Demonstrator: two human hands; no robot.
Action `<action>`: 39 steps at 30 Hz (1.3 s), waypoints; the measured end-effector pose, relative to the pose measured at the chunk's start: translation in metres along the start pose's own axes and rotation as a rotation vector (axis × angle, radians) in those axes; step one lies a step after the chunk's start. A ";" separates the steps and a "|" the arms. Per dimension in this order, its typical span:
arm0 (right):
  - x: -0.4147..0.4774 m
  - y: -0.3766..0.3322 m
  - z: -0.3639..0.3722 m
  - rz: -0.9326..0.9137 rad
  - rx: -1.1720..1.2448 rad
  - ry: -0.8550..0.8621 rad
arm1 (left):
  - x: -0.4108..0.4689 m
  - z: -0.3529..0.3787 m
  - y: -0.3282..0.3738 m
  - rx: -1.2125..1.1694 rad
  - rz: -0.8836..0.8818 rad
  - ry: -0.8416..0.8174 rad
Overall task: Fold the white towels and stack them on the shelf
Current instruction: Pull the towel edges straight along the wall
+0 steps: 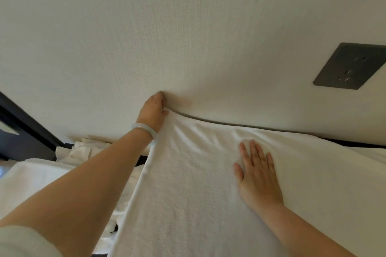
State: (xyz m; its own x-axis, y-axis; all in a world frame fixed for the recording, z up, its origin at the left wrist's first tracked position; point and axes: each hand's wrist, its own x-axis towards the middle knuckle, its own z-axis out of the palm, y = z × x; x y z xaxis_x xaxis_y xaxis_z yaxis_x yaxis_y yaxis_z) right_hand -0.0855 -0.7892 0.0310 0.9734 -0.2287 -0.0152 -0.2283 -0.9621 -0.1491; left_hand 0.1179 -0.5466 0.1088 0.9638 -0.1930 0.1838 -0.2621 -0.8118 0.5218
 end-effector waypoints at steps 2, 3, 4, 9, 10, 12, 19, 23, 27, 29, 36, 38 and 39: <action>0.000 0.000 0.001 -0.001 0.000 0.003 | -0.019 0.013 0.011 0.129 0.010 0.083; 0.001 0.000 0.001 0.001 0.002 0.005 | -0.034 0.022 0.020 0.240 0.057 0.096; 0.001 -0.001 0.000 0.002 0.000 0.004 | -0.053 0.035 0.030 0.333 0.128 0.051; 0.001 -0.004 -0.006 0.017 -0.043 -0.029 | -0.116 0.085 0.043 0.397 0.126 -0.407; 0.004 -0.004 -0.006 0.013 -0.061 -0.050 | -0.111 0.085 0.038 0.429 0.087 -0.413; 0.009 0.002 -0.010 -0.003 -0.081 -0.113 | -0.096 0.078 0.031 0.454 -0.012 -0.416; -0.017 0.069 -0.023 0.047 -0.103 -0.130 | -0.133 0.099 0.072 0.417 0.053 -0.373; -0.011 0.141 -0.038 0.112 -0.089 -0.105 | -0.149 0.113 0.084 0.468 0.116 -0.379; -0.022 0.217 -0.068 0.461 -0.061 -0.174 | -0.145 0.107 0.086 0.485 0.121 -0.386; -0.031 0.198 -0.069 0.388 -0.058 -0.146 | -0.148 0.105 0.095 0.462 0.077 -0.399; -0.094 0.107 -0.036 -0.260 -0.039 -0.102 | -0.218 0.118 0.133 0.442 0.322 -0.439; -0.094 0.168 -0.043 -0.022 -0.065 -0.078 | -0.213 0.111 0.118 0.470 0.238 -0.416; -0.096 0.199 -0.050 0.145 -0.079 -0.079 | -0.209 0.107 0.112 0.476 0.197 -0.408</action>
State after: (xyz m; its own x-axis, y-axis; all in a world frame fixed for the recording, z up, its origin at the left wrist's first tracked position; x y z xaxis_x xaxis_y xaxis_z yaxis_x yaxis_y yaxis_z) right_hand -0.2258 -0.9664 0.0526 0.9278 -0.3569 -0.1089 -0.3646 -0.9291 -0.0620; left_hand -0.1074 -0.6565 0.0401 0.8653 -0.4809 -0.1416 -0.4762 -0.8767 0.0679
